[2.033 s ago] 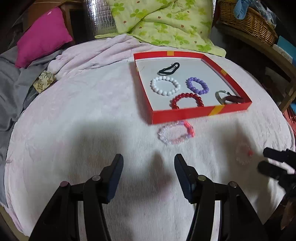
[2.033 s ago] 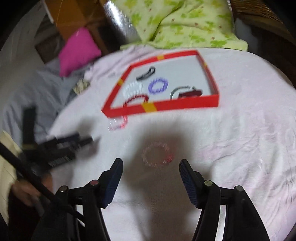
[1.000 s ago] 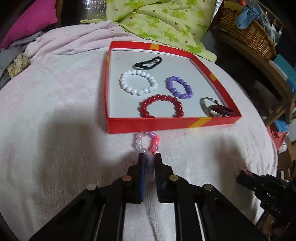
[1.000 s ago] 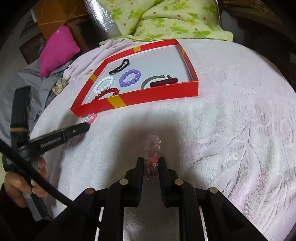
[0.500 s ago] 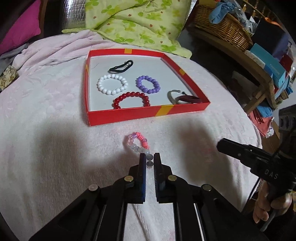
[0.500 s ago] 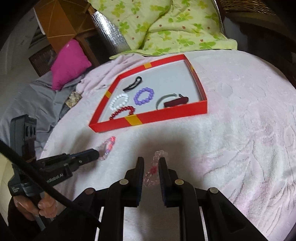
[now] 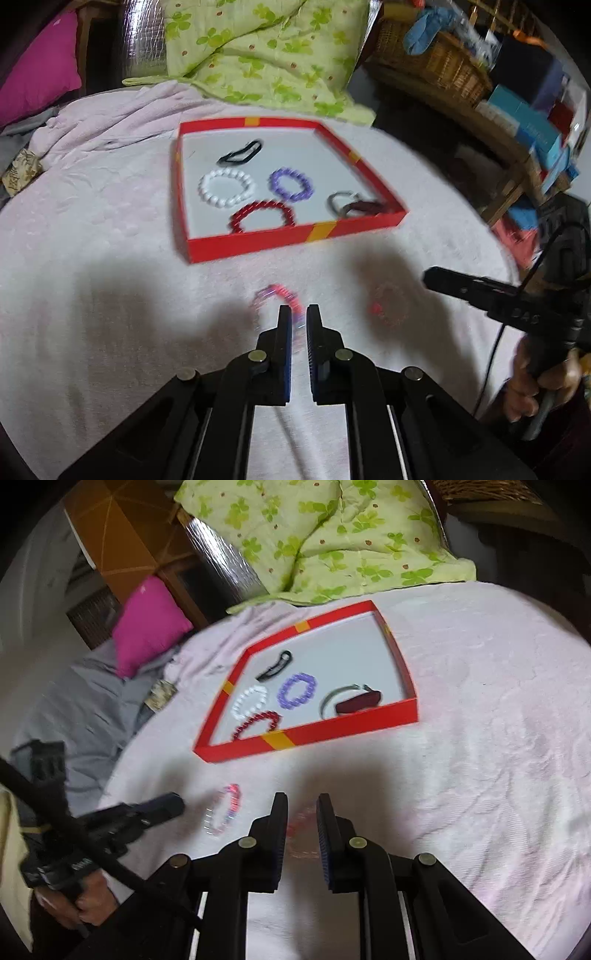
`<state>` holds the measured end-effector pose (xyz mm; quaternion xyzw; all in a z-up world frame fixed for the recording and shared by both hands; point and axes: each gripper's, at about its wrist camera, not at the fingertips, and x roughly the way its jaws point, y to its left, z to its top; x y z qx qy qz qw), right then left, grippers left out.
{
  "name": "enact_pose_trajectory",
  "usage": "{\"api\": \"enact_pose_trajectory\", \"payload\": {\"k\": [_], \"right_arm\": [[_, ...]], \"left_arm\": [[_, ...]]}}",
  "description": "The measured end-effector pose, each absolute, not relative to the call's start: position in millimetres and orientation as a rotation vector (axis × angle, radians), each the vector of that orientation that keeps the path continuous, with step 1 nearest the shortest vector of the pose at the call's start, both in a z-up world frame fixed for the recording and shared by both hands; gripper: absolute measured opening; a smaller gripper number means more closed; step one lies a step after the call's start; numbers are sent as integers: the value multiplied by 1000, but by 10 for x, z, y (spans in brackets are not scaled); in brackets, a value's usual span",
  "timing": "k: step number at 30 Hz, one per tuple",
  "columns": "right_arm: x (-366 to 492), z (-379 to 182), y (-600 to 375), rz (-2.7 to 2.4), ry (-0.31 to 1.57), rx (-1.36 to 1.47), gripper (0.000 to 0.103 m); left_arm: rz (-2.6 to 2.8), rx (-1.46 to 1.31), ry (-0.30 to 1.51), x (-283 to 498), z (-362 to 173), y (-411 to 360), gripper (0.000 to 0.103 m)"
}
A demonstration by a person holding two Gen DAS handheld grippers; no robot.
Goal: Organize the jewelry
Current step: 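Grasp the large pink-and-clear bead bracelet with the left tool while the right tool holds its bracelet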
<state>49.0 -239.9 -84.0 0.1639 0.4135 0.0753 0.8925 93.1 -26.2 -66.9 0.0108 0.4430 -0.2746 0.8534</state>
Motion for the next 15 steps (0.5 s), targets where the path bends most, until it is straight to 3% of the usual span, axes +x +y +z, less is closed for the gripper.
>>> {"api": "enact_pose_trajectory", "payload": {"k": [3, 5, 7, 11, 15], "right_arm": [[533, -962, -2385, 139, 925, 305, 19], [560, -1033, -2372, 112, 951, 278, 19], [601, -1100, -2369, 93, 977, 274, 19], [652, -1184, -2299, 84, 995, 237, 26], [642, -1195, -2143, 64, 961, 110, 26]], "left_arm": [[-525, 83, 978, 986, -798, -265, 10], [-483, 110, 1006, 1026, -881, -270, 21], [-464, 105, 1013, 1061, -923, -262, 41], [-463, 98, 1007, 1116, -949, -298, 42], [-463, 115, 1020, 1188, -1036, -386, 42]]}}
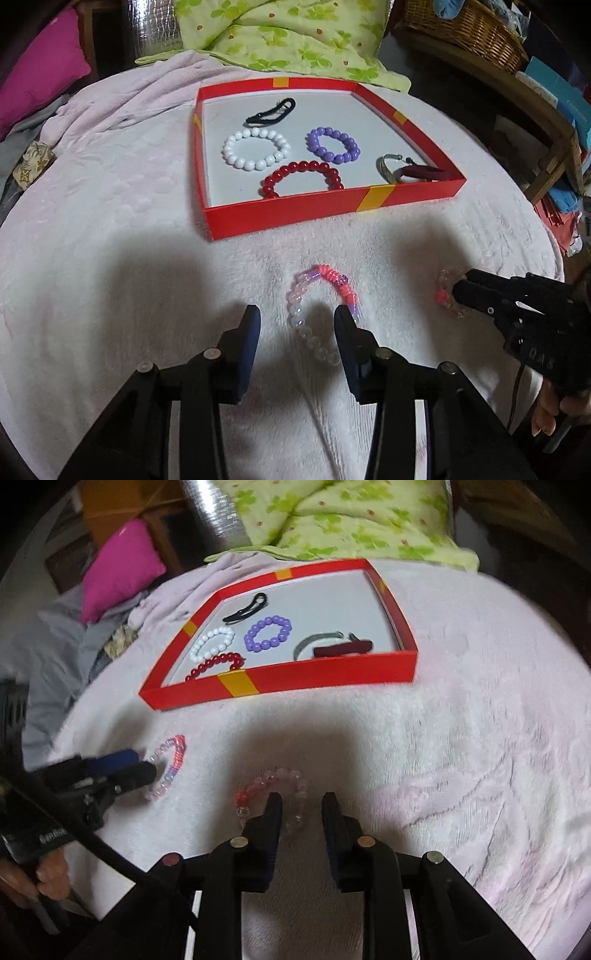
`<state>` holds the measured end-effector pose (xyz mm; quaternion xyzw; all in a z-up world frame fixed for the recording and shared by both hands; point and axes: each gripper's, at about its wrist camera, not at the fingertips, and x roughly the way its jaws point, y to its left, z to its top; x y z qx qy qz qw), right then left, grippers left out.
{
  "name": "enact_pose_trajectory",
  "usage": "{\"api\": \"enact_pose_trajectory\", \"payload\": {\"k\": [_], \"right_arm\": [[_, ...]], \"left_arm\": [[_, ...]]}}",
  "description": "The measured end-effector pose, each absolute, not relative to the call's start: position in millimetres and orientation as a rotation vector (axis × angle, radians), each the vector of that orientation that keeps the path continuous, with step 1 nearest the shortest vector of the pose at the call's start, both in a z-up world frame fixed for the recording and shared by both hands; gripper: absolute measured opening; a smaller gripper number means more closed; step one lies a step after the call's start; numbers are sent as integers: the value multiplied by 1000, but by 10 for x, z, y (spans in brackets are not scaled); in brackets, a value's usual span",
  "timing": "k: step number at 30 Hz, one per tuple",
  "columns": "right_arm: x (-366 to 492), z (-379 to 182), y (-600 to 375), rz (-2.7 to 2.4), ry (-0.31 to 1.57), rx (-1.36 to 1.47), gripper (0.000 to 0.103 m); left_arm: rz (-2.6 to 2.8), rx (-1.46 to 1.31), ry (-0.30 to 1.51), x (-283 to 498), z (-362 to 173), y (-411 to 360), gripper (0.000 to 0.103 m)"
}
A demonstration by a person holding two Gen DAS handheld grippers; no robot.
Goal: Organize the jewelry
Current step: 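Grasp the large pink-and-clear bead bracelet with the left tool while the right tool holds its bracelet, then carry both bracelets over the red lid and open both tools to drop them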
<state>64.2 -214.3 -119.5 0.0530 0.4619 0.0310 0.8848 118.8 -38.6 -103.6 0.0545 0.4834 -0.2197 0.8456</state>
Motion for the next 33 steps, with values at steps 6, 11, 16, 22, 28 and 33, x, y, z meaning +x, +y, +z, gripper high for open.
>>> {"api": "enact_pose_trajectory", "payload": {"k": [6, 11, 16, 22, 28, 33], "right_arm": [[574, -1135, -2114, 48, 917, 46, 9], [492, -971, -2200, 57, 852, 95, 9], [429, -765, -2295, 63, 760, 155, 9], [477, -588, -2392, 79, 691, 228, 9], [576, -467, -2414, 98, 646, 272, 9], [806, -371, -2432, 105, 623, 322, 9]], "left_arm": [[-469, 127, 980, 1174, -1044, -446, 10], [-505, 105, 921, 1075, -900, -455, 7], [-532, 61, 844, 985, -658, -403, 7], [-569, 17, 771, 955, -420, -365, 7], [-560, -12, 720, 1028, -274, -323, 7], [-540, -53, 705, 1253, -162, -350, 7]]}}
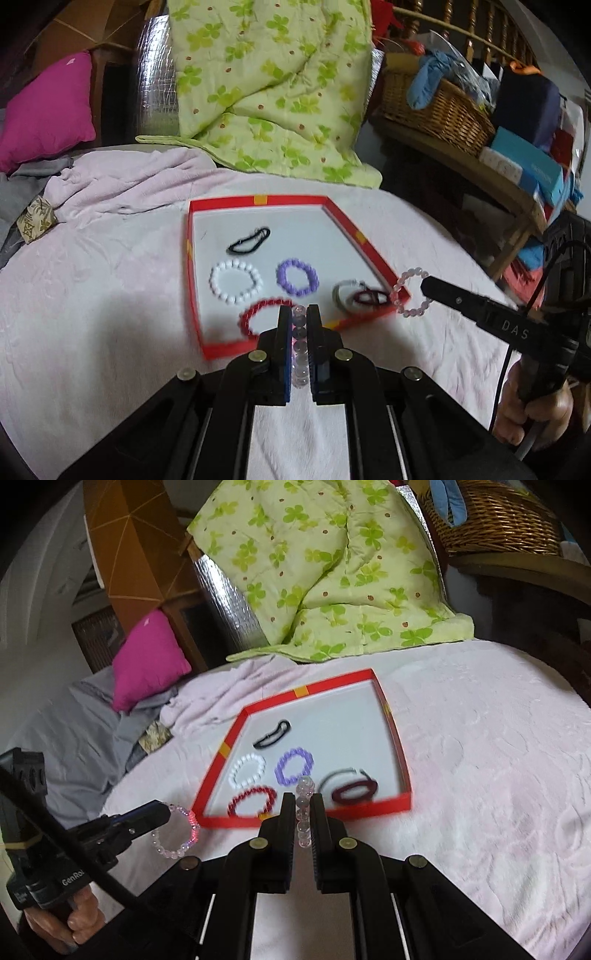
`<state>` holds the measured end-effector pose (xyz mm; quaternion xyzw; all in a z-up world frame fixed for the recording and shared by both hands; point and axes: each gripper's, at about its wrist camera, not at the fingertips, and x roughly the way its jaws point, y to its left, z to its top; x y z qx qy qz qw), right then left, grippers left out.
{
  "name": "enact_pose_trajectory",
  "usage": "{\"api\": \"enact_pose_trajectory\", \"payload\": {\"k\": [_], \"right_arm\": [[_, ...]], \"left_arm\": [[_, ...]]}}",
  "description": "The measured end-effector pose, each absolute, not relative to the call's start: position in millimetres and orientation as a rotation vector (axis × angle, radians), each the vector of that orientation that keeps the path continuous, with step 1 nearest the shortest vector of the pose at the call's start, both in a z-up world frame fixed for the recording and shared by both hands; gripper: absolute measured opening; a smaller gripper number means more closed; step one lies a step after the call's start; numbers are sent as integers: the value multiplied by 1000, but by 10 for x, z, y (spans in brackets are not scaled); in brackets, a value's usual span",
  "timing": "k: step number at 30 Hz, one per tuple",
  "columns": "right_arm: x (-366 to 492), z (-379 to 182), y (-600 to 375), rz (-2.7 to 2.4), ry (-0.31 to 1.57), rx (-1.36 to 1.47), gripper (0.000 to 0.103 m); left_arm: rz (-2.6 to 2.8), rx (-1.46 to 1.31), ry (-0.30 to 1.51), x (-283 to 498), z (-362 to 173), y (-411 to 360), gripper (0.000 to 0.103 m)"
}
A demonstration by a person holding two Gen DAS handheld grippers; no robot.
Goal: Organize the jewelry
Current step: 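Carry both bracelets over the red lid and open both tools to drop them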
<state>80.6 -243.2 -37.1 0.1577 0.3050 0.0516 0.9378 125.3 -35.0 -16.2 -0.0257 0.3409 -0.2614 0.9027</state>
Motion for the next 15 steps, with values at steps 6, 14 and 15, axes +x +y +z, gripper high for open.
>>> {"api": "enact_pose_trajectory", "payload": {"k": [6, 14, 15], "right_arm": [[1339, -247, -2587, 120, 609, 410, 9], [2026, -470, -2916, 118, 662, 565, 9], [2104, -517, -2945, 116, 675, 575, 9]], "left_arm": [[-565, -77, 731, 1768, -52, -550, 7], [-560, 40, 803, 2628, -25, -1176, 7], [-555, 48, 810, 2697, -42, -1218, 7]]}}
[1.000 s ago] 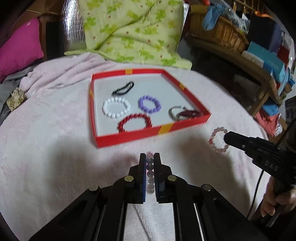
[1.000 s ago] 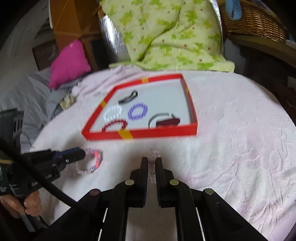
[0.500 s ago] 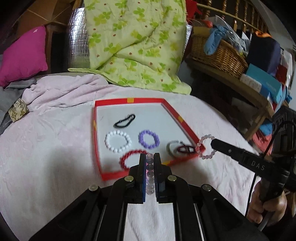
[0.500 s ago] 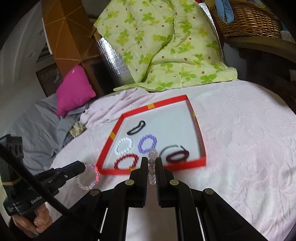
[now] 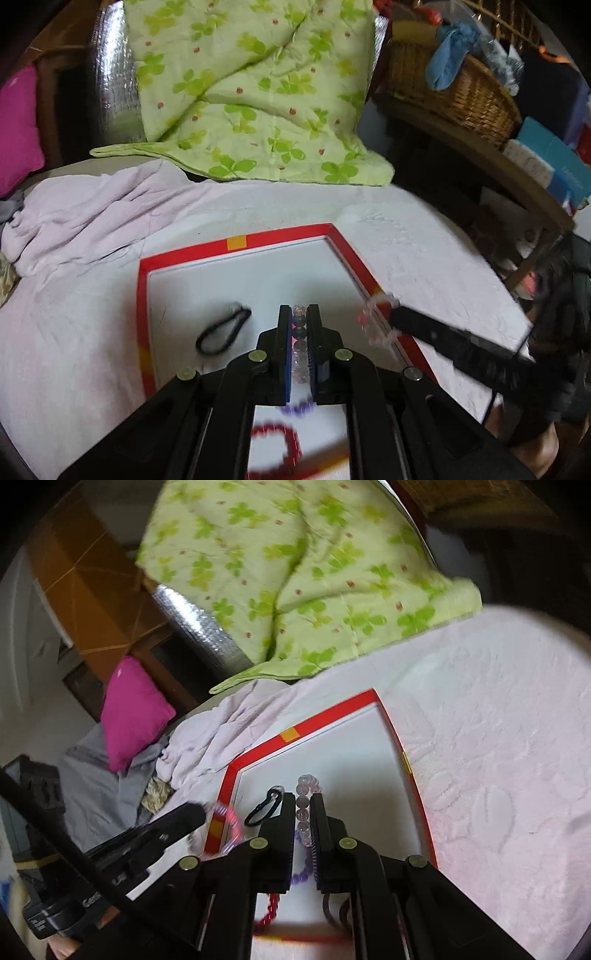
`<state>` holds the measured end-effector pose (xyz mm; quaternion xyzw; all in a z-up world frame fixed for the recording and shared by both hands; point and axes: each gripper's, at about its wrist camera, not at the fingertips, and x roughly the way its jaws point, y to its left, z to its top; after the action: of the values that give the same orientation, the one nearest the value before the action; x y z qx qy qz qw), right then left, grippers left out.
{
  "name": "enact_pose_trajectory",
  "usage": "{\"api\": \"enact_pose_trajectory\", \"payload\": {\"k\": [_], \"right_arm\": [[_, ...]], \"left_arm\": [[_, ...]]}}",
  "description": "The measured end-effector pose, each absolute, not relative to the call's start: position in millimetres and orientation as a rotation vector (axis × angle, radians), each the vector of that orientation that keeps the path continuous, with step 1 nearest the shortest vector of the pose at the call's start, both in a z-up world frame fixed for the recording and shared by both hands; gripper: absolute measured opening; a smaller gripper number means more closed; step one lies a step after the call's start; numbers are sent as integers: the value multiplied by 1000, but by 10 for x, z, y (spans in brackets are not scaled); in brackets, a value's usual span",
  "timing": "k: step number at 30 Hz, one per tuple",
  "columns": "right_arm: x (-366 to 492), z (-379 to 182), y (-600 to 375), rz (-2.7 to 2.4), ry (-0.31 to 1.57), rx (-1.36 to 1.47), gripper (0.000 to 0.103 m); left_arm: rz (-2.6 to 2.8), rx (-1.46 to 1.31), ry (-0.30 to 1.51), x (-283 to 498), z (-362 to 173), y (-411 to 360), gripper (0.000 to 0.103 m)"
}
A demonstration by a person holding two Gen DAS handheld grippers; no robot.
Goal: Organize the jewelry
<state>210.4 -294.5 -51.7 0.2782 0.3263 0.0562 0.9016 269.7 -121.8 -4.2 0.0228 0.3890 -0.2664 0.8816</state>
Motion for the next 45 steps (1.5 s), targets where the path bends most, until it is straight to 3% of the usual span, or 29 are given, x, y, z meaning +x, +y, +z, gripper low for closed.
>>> {"api": "enact_pose_trajectory", "payload": {"k": [14, 16, 17, 18, 19, 21, 26, 29, 32, 34, 36, 40, 43, 45], "right_arm": [[2463, -837, -3082, 99, 823, 669, 11], [2422, -824, -3126, 73, 819, 685, 16], [2397, -810, -3140, 75, 811, 693, 23], [2353, -775, -3152, 81, 793, 701, 27], [2303, -728, -3154, 78, 779, 698, 27], [2196, -616, -3129, 80, 753, 671, 27], [1762, -302, -2902, 70, 737, 486, 27], [1380, -187, -2812, 52, 708, 443, 27], [1033, -74, -2596, 40, 698, 337, 27], [753, -37, -2437, 42, 687, 283, 37], [422, -6, -2291, 29, 658, 231, 64], [-9, 143, -2103, 8, 634, 168, 64], [-244, 307, -2031, -10, 537, 124, 64], [-336, 219, -2032, -33, 465, 106, 70]], "left_arm": [[-474, 12, 919, 3306, -340, -1474, 8], [-469, 4, 903, 3233, -273, -1391, 21], [-458, 8, 884, 3140, -208, -1332, 27], [-446, 18, 869, 3037, -148, -1279, 40], [-429, 33, 850, 2910, -85, -1223, 52], [-382, 67, 807, 2661, 18, -1123, 65], [-208, 176, 761, 1763, 105, -807, 68], [-141, 156, 735, 1297, 86, -585, 80], [-80, 161, 684, 940, 94, -416, 82], [-41, 186, 642, 753, 132, -351, 82], [-23, 210, 615, 618, 147, -299, 82], [10, 207, 571, 384, 150, -158, 90], [-3, 194, 558, 371, 146, -83, 90], [-20, 189, 553, 412, 144, -61, 90]]}}
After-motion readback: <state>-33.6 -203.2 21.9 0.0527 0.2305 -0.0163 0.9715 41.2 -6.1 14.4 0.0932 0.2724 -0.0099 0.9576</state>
